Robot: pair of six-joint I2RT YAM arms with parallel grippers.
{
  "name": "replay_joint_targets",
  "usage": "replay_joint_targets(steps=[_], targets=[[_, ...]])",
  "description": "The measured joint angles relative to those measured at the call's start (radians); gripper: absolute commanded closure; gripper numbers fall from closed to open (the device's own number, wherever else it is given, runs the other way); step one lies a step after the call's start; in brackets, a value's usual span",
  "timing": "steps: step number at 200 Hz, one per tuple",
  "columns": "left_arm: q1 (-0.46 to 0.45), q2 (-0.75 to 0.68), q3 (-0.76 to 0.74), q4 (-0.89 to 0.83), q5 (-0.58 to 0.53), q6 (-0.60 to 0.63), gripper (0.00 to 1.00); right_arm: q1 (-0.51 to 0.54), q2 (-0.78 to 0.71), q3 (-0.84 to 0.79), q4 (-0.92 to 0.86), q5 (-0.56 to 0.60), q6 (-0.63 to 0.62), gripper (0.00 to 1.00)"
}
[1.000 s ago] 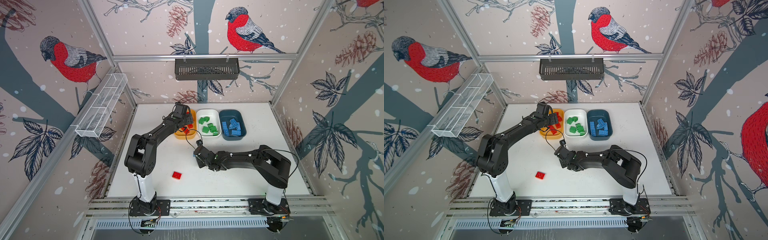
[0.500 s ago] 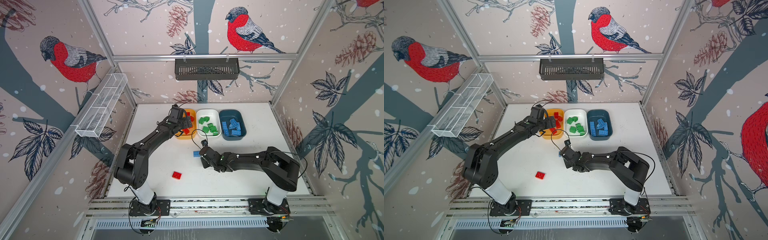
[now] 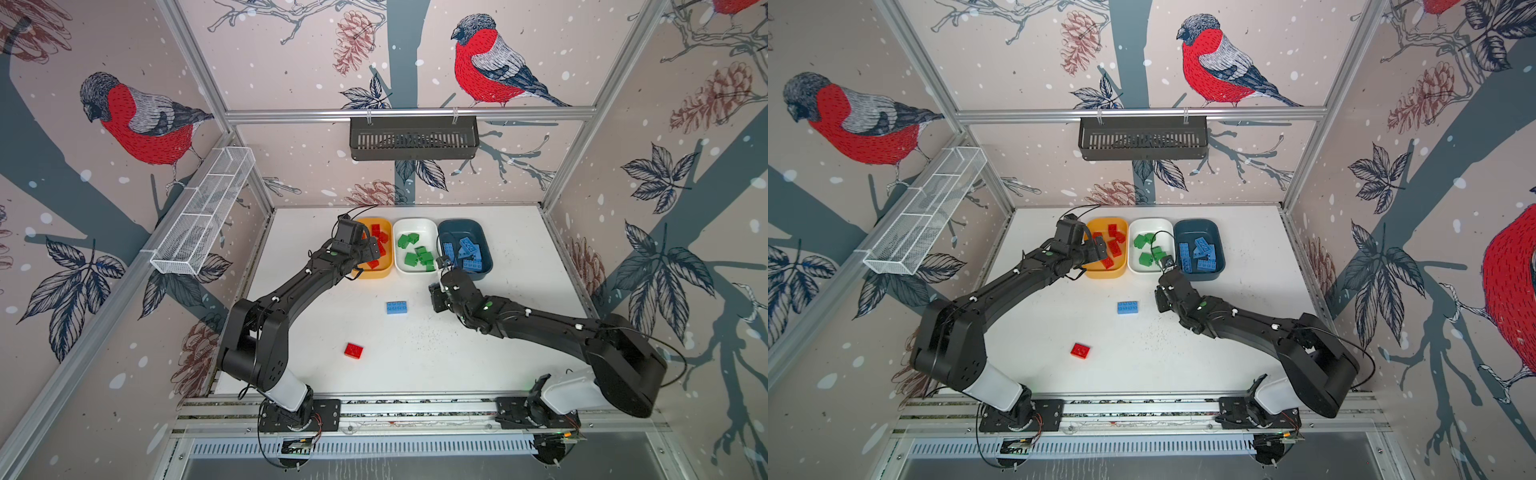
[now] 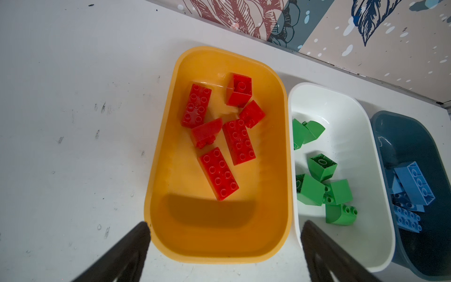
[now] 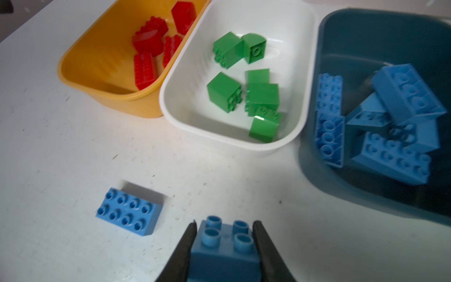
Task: Sort the legos into containers by color
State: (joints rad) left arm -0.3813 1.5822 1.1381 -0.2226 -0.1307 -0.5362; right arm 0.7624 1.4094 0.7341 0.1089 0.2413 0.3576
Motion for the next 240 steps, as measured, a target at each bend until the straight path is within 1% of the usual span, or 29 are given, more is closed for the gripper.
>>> replay_joint_targets(steps=[32,58,76,114,143,189,217,240], targets=[[0.0,-0.005,-0.007,0.0,0.0,-0.011,0.03,-0.138,-0.013,0.013,0.029,-0.043,-0.043,0.7],[0.0,-0.007,-0.013,-0.002,-0.002,-0.014,0.03,-0.241,0.029,0.059,0.049,-0.048,-0.052,0.7],[0.0,-0.008,-0.016,-0.003,-0.004,-0.016,0.03,-0.282,0.08,0.1,0.052,-0.06,-0.073,0.69],[0.0,-0.011,-0.021,-0.005,-0.011,-0.018,0.03,-0.334,0.208,0.223,0.032,-0.062,-0.1,0.65],[0.0,-0.02,-0.03,-0.018,-0.022,-0.018,0.03,-0.365,0.305,0.322,-0.009,-0.053,-0.116,0.56],[0.0,-0.085,-0.102,-0.071,-0.04,-0.018,0.03,-0.373,0.426,0.465,-0.046,-0.047,-0.127,0.41],[0.0,-0.137,-0.151,-0.108,-0.052,-0.019,0.03,-0.37,0.437,0.502,-0.063,-0.051,-0.129,0.3],[-0.002,-0.18,-0.206,-0.157,-0.045,-0.037,0.03,-0.355,0.397,0.487,-0.066,-0.061,-0.129,0.22]])
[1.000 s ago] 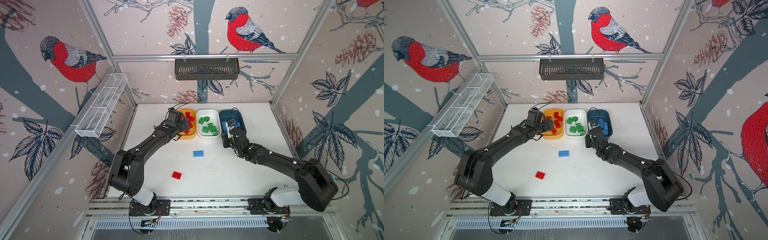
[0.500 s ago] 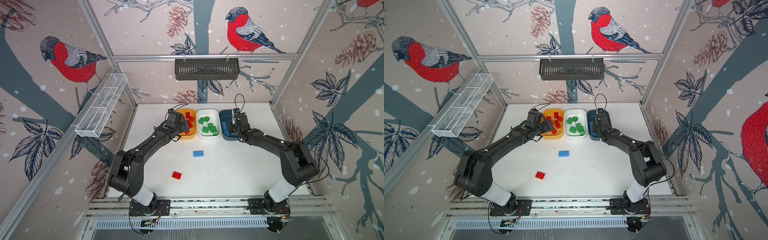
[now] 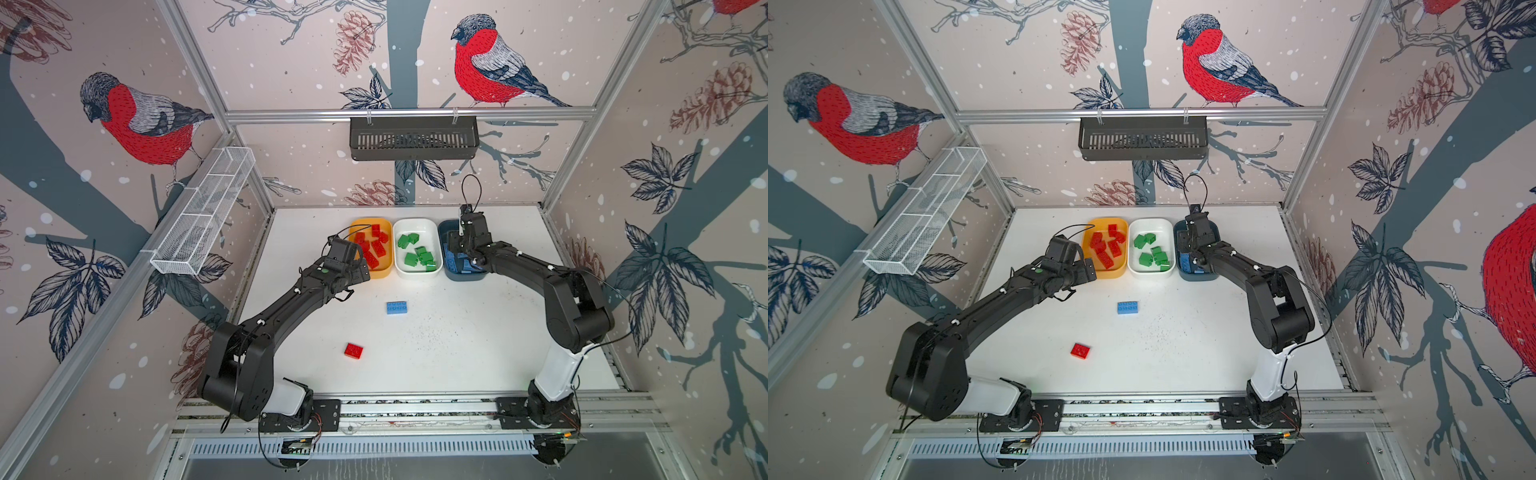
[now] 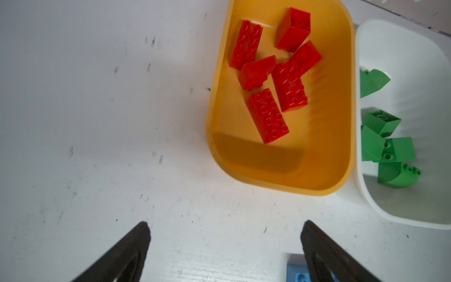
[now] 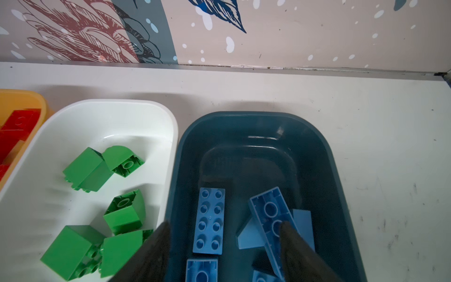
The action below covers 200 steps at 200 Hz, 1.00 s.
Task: Sort the legos into containers by color
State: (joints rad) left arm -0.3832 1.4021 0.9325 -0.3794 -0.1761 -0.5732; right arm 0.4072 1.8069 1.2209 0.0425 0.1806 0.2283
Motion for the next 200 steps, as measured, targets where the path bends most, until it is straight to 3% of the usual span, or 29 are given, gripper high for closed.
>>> replay_joint_targets(steps=[54,76,109,157,200], targets=[[-0.06,-0.141,-0.155,-0.098,0.045,-0.076,0.03,0.07,-0.158,-0.126,0.047,-0.036,0.002,0.1],[-0.119,-0.172,-0.196,-0.134,0.056,-0.117,0.03,0.118,-0.223,-0.179,0.078,-0.045,0.004,0.0],[-0.173,-0.235,-0.233,-0.237,0.054,-0.162,0.03,0.184,-0.295,-0.259,0.13,-0.045,0.007,0.0],[-0.347,-0.285,-0.293,-0.352,0.124,-0.297,0.03,0.215,-0.313,-0.293,0.168,-0.023,0.038,0.01],[-0.373,-0.399,-0.38,-0.392,0.157,-0.43,0.06,0.222,-0.321,-0.293,0.2,-0.013,0.056,0.01]])
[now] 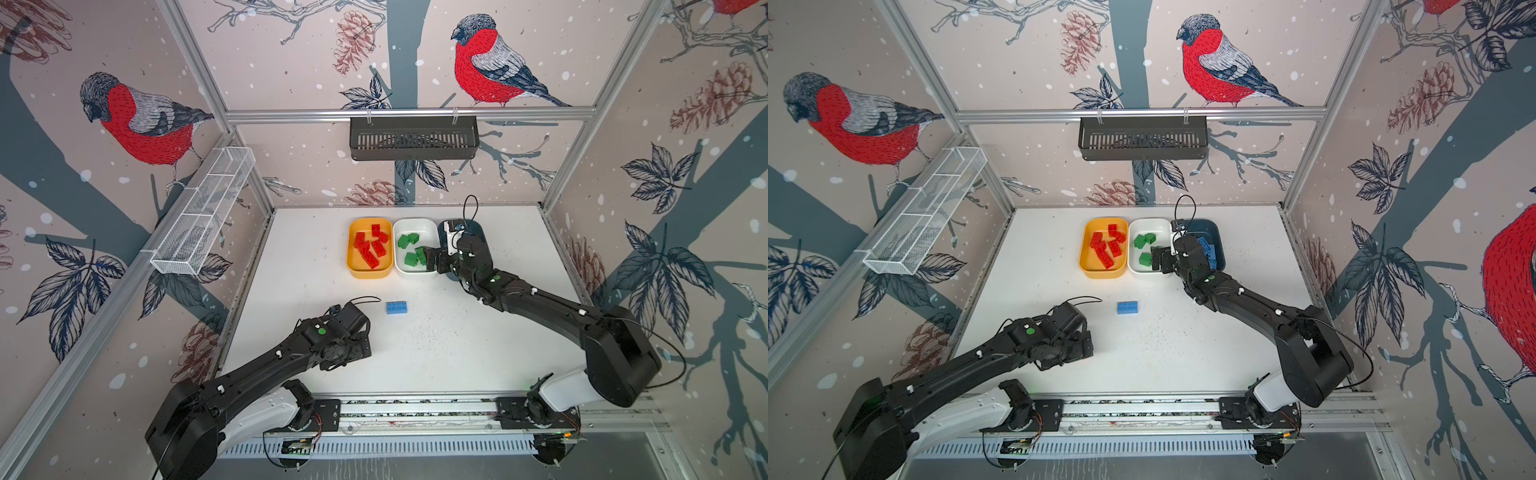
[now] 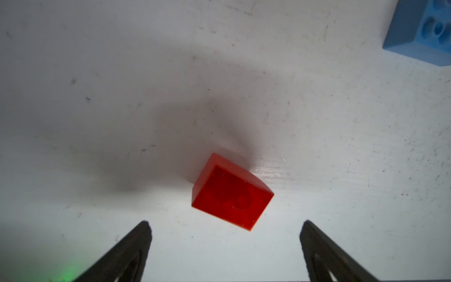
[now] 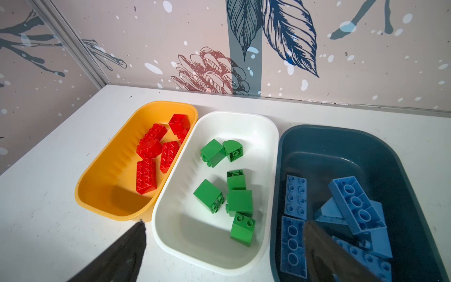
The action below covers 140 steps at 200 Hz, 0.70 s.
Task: Sort the legos into containers by color
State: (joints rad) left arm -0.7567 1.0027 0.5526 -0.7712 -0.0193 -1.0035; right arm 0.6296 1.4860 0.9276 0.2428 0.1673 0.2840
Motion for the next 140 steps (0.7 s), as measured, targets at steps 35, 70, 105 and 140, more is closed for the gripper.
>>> replay_joint_targets(steps=[35,70,105,140], targets=[[-0.006,0.04,-0.008,0.045,0.018,0.013,0.07,0.013,-0.021,-0.017,0.018,0.011,0.0,0.0],[-0.006,0.177,0.041,0.064,0.005,0.071,0.13,0.014,-0.048,-0.041,0.019,0.033,0.0,0.0],[-0.008,0.222,0.047,0.069,-0.029,0.108,0.18,0.015,-0.077,-0.068,0.019,0.063,-0.002,0.0],[-0.01,0.28,0.053,0.097,-0.033,0.149,0.23,0.015,-0.078,-0.071,0.02,0.088,-0.009,0.0]])
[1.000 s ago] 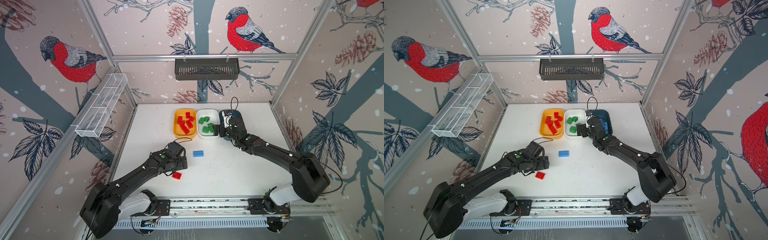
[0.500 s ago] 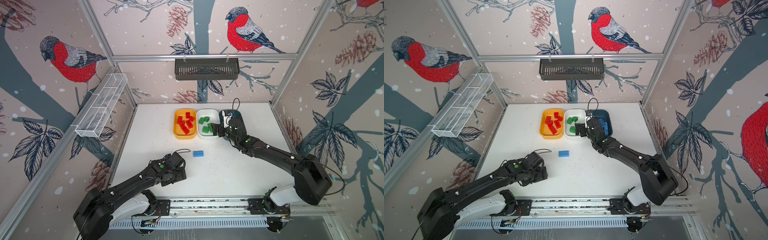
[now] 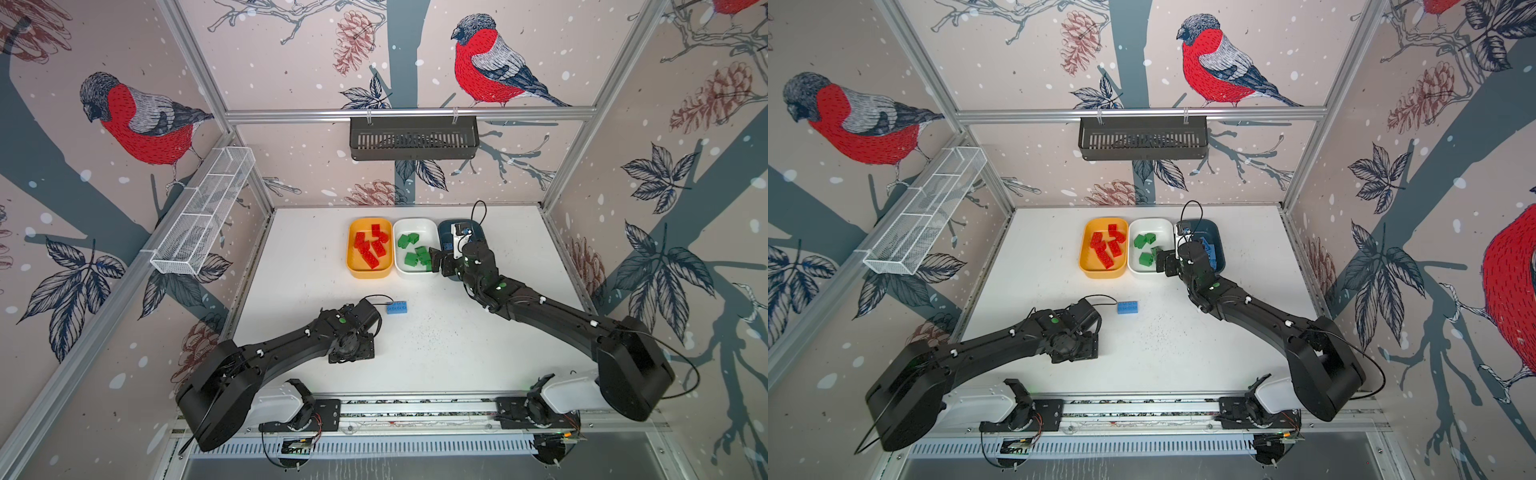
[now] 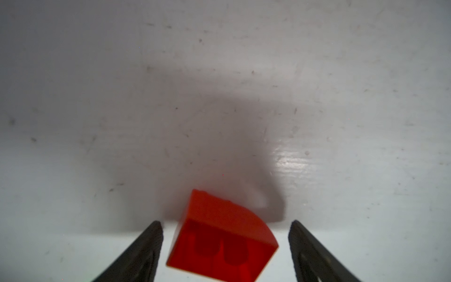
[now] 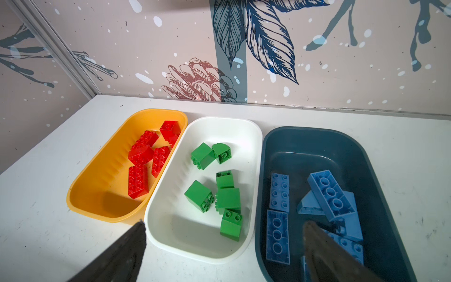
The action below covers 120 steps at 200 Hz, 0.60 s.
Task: Sort the legos into containers by color
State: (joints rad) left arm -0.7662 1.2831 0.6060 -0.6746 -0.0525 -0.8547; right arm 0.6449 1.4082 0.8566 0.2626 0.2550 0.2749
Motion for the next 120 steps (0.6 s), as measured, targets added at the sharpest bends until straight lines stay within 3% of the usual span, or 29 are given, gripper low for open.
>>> replay_joint_targets(steps=[53,120], targets=[[-0.022,0.049,0.027,0.016,-0.004,0.043,0.43,0.0,0.014,0.005,-0.004,0.033,-0.016,0.0],[-0.023,0.042,0.034,0.038,-0.029,0.043,0.52,0.0,0.018,0.008,-0.004,0.047,-0.032,0.0]])
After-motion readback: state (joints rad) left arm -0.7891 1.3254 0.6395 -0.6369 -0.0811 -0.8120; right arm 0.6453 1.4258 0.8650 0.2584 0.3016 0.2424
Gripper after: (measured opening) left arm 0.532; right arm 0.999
